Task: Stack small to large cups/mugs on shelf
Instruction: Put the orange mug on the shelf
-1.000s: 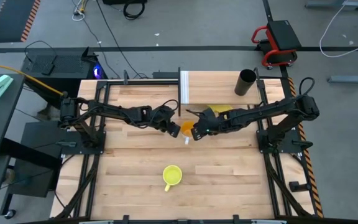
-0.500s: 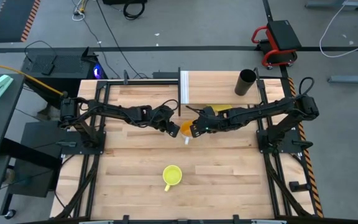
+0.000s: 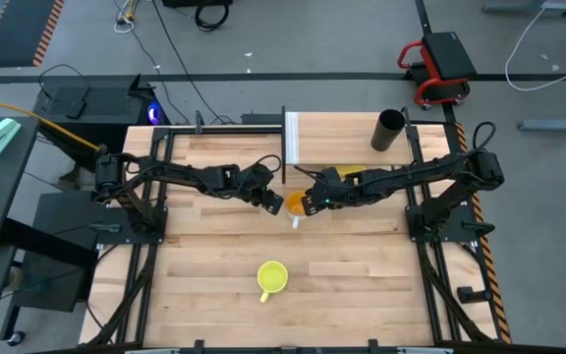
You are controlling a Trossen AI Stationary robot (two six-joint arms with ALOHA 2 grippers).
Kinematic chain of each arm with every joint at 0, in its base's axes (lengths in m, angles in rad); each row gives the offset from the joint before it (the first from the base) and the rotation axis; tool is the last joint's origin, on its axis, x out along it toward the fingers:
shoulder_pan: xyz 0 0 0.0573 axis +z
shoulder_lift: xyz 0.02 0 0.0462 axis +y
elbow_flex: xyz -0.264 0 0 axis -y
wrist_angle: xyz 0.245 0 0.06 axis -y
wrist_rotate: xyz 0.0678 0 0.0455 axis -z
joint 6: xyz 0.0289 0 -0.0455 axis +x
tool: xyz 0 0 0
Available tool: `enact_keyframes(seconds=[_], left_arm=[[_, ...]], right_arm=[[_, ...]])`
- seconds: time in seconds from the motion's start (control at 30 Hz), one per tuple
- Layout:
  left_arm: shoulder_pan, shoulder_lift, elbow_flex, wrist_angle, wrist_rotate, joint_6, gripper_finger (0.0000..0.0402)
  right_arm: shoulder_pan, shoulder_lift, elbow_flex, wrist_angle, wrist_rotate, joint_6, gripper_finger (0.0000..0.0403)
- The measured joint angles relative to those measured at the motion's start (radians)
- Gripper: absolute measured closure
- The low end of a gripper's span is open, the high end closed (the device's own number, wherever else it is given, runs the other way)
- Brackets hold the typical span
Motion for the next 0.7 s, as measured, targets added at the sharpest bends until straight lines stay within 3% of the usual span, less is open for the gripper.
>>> enact_keyframes(seconds=[0.37,0.7], left_arm=[[0.001,0.0,0.0,0.0,0.0,0.002,0.0371],[0.001,0.0,0.0,-0.006,0.001,0.005,0.0373]], right_arm=[[-0.005,0.011,-0.017,0.061,-0.007,0.0,0.0281],[-0.004,0.123,-0.018,0.127,-0.06,0.008,0.0283]])
